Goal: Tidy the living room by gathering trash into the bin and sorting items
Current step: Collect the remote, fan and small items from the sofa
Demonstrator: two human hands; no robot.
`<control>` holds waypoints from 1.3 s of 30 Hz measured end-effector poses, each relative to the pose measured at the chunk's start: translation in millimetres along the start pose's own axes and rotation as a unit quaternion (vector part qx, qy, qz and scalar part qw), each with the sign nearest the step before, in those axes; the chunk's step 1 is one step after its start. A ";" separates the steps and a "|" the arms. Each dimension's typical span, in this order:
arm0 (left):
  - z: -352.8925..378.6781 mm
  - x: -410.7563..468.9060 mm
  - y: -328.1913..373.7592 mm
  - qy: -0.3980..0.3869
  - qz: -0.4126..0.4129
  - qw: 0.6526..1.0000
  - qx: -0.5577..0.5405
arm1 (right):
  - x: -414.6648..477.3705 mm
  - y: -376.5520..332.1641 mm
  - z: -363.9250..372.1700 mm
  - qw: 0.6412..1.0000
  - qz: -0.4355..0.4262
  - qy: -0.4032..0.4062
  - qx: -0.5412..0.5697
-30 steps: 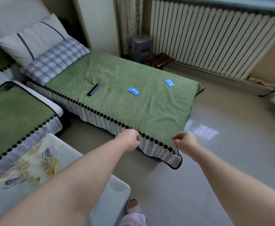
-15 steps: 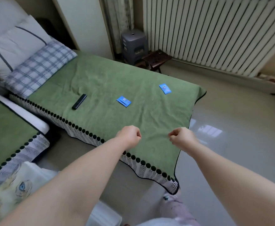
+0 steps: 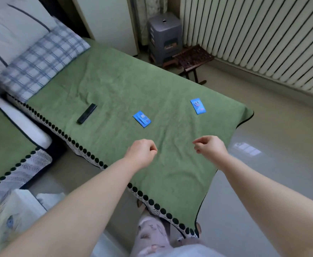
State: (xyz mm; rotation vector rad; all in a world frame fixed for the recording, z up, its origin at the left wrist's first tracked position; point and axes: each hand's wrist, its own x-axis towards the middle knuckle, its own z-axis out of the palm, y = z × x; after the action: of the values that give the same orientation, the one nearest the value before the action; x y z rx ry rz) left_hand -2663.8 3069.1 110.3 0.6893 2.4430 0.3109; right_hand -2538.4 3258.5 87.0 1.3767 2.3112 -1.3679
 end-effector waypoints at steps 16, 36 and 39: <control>15.1 201.4 -5.9 -0.028 -0.128 0.984 -0.120 | 216.8 -14.6 7.2 0.992 0.118 0.000 0.055; 146.8 421.5 25.2 -0.060 -0.157 0.981 -0.096 | 480.1 55.1 39.4 0.986 0.139 0.017 -0.087; 152.8 430.0 14.0 -0.050 -0.170 0.980 -0.093 | 496.1 61.4 46.2 0.980 0.150 0.045 -0.127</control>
State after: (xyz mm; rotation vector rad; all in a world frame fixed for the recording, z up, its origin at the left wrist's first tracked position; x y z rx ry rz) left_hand -2869.8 3322.6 -208.7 0.1973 2.3449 0.3511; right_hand -2793.6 3552.3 -230.2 1.6440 2.1251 -0.9087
